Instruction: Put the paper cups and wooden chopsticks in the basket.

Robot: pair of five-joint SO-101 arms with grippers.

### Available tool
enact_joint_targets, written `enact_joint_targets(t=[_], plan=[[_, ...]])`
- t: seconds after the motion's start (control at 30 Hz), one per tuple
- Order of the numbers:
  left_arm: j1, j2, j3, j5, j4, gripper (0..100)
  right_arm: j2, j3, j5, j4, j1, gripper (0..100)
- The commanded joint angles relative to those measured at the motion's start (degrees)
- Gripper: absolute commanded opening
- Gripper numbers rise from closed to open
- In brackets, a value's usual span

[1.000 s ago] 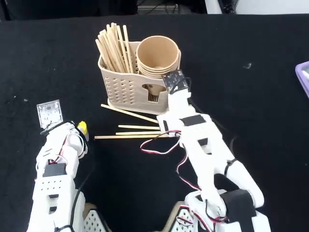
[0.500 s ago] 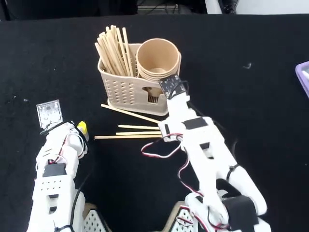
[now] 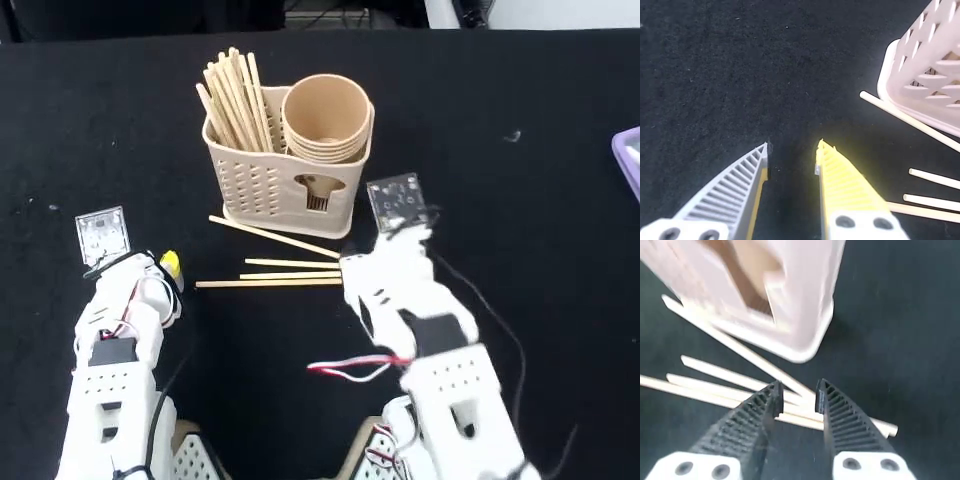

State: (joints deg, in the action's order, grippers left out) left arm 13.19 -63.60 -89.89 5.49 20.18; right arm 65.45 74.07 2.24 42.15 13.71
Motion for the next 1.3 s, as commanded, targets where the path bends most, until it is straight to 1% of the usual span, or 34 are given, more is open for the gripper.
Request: enact_joint_targets(t=[0.0,0.07,0.13,0.23,0.37,0.57,0.63,0.73,0.9,1.07,1.17,1.27], plan=[[0.48,-0.7,0.57,0.26,-0.88,16,10.07,2.86,2.02,-3.16,-2.55,11.7],[0.48,-0.7,0.57,0.26,-0.88,16,12.62,6.9,4.13,-7.3,-5.01,11.7],[0.48,-0.7,0.57,0.26,-0.88,16,12.18,10.42,5.54,-10.73,-6.07,11.7],[0.48,-0.7,0.57,0.26,-0.88,16,8.92,12.53,8.7,-11.25,-6.07,11.7],[0.48,-0.7,0.57,0.35,-0.88,16,2.86,10.95,14.15,-13.1,-7.3,11.7],[0.48,-0.7,0.48,0.18,-0.88,16,-10.07,9.1,14.68,-21.36,-7.03,11.6],[0.48,-0.7,0.48,0.18,-0.88,16,-16.48,5.67,14.59,-20.66,-7.03,8.8],[0.48,-0.7,0.48,0.18,-0.88,16,-26.15,-0.75,14.51,-18.73,-7.3,1.6],[0.48,-0.7,0.48,0.18,-0.88,16,-37.58,-6.99,14.95,-18.55,-6.86,1.5],[0.48,-0.7,0.48,0.18,-0.88,16,-42.51,-8.31,14.95,-18.2,-7.3,1.5],[0.48,-0.7,0.57,0.18,-0.88,16,-43.03,-10.33,14.68,-14.42,-6.95,1.5],[0.48,-0.7,0.57,0.18,-0.88,16,-43.12,-13.32,14.59,-8.35,-6.95,1.5]])
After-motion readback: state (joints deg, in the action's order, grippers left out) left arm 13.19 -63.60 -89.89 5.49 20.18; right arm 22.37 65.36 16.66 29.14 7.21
